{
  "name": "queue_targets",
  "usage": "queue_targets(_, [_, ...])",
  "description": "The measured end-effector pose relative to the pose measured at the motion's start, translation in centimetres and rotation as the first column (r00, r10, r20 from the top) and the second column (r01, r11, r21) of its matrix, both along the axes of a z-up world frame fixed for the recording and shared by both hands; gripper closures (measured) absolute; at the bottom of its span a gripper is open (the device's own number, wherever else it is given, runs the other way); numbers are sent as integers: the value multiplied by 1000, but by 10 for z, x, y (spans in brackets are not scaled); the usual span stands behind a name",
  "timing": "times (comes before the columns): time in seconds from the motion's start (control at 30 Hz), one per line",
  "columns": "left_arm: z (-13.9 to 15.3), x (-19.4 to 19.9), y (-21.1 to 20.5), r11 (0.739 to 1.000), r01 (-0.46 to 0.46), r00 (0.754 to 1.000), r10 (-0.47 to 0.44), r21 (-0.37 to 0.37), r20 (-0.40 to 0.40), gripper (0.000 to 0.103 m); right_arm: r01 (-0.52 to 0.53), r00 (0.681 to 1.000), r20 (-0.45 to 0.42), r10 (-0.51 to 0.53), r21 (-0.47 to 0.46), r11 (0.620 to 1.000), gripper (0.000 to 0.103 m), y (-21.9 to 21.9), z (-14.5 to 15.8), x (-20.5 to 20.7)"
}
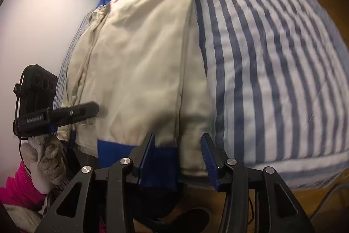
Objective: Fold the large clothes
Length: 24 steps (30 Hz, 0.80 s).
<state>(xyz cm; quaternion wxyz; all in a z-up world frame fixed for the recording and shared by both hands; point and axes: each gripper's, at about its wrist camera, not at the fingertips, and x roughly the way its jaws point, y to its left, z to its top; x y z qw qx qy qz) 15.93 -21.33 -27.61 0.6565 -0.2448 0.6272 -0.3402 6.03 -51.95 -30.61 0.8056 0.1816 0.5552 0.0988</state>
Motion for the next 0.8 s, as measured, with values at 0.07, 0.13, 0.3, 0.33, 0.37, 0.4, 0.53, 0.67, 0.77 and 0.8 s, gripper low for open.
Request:
queue_targets(0.07, [-13, 3, 4, 999, -28, 999, 27, -40, -45, 91, 13, 1000, 2, -14, 34, 999, 56, -3, -2, 1])
queue_targets(0.13, [-21, 4, 8, 997, -45, 997, 41, -60, -63, 95, 20, 1000, 8, -20, 48, 999, 58, -3, -2, 0])
queue_targets(0.3, [-36, 5, 16, 991, -81, 992, 70, -103, -105, 98, -3, 1000, 8, 2, 55, 999, 64, -2, 2, -8])
queue_targets(0.33, [-38, 5, 15, 991, -82, 992, 70, -104, -107, 98, 1, 1000, 1, -1, 50, 999, 64, -1, -1, -10])
queue_targets(0.37, [-40, 5, 15, 992, -80, 992, 69, -102, -102, 98, 4, 1000, -5, -4, 54, 999, 64, -1, -4, -11])
queue_targets(0.4, [-40, 5, 14, 992, -78, 993, 68, -100, -98, 98, 7, 1000, -8, -7, 59, 998, 64, 2, -7, -11])
queue_targets(0.53, [-36, 3, 11, 994, -73, 995, 67, -81, -73, 98, 33, 999, 6, -34, 105, 994, 72, 4, -10, -11])
queue_targets(0.67, [-27, 0, 9, 995, -65, 997, 60, -81, -56, 99, 13, 997, 75, -17, 45, 999, 100, 9, 10, -11])
queue_targets(0.77, [-21, -3, 4, 994, -48, 998, 43, -97, -49, 100, 13, 994, 112, -12, -12, 1000, 101, 7, 27, -15])
queue_targets(0.8, [-20, -4, 3, 994, -42, 998, 38, -102, -48, 100, 19, 992, 122, -17, -15, 1000, 101, 4, 32, -16])
